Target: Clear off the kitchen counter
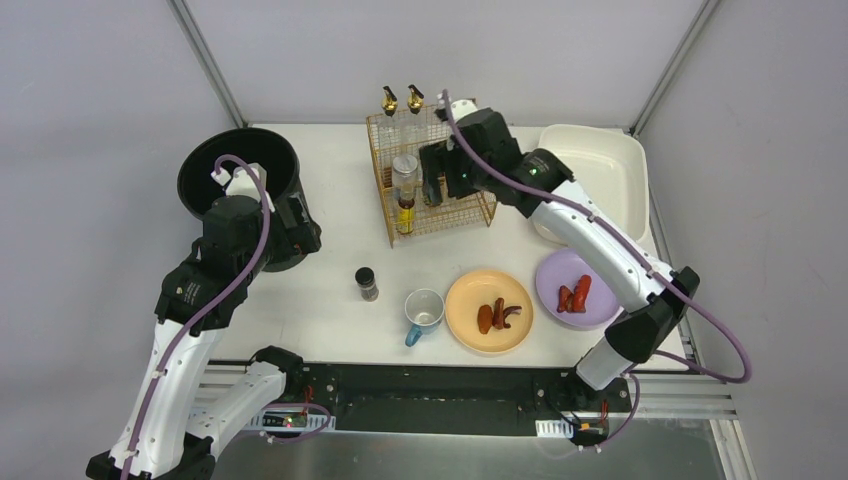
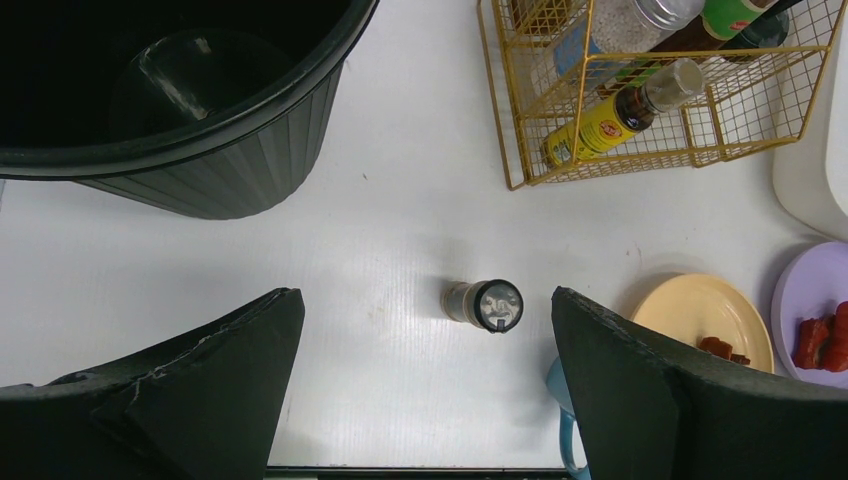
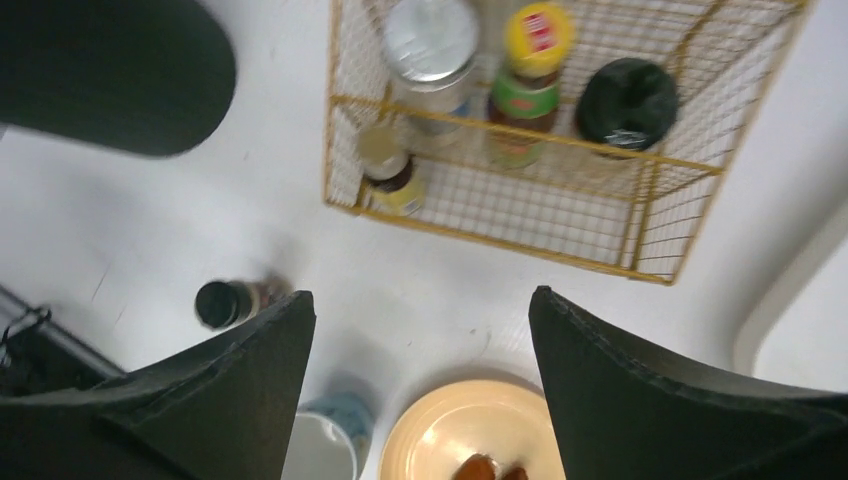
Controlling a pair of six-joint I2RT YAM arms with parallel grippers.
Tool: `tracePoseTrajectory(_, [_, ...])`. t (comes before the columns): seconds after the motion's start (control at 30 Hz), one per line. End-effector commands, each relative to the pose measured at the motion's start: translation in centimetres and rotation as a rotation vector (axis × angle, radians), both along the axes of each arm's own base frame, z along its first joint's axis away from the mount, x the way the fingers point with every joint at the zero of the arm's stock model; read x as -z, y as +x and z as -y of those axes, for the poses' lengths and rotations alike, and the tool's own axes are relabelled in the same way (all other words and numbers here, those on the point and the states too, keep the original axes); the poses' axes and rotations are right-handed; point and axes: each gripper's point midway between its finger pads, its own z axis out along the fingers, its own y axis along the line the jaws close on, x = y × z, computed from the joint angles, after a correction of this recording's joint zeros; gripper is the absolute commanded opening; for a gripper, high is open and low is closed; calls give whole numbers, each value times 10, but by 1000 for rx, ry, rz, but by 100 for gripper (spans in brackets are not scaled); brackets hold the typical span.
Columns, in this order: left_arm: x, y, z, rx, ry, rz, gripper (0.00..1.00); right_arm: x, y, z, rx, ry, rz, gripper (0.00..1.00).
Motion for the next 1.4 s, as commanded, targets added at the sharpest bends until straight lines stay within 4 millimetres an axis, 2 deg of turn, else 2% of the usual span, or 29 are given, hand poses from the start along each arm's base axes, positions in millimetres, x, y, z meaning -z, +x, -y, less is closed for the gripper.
tracePoseTrajectory(0.0, [-18, 1, -3, -9, -5, 66, 100, 11, -55, -26, -202, -43, -76, 82])
tracePoseTrajectory(0.13, [-21, -3, -6, -23, -14, 78, 100, 21, -88, -58, -312, -26, -120, 82])
tracePoseTrajectory(0.23, [-22, -5, -9, -34, -16, 83, 100, 38, -106, -82, -379, -31, -169, 82])
tracePoseTrajectory(0.4, [-23, -9, -11, -50, -27, 91, 100, 66, -126, -119, -436, -52, -212, 82])
tracePoseTrajectory(0.53, [-21, -9, -9, -47, -39, 85, 99, 86, -133, -141, -447, -86, -222, 84])
tracePoseTrajectory(0.67, [-21, -10, -10, -47, -36, 86, 99, 106, -135, -160, -415, -79, -260, 87])
tracePoseTrajectory(1.0, [-19, -10, -11, -49, -24, 81, 100, 153, -115, -179, -308, -140, -245, 88])
tracePoseTrajectory(1.2, [-18, -11, -12, -51, -19, 81, 100, 170, -113, -187, -301, -147, -259, 86])
tracePoseTrajectory(1.37, [-16, -11, -13, -53, -16, 77, 100, 180, -115, -189, -309, -164, -273, 79])
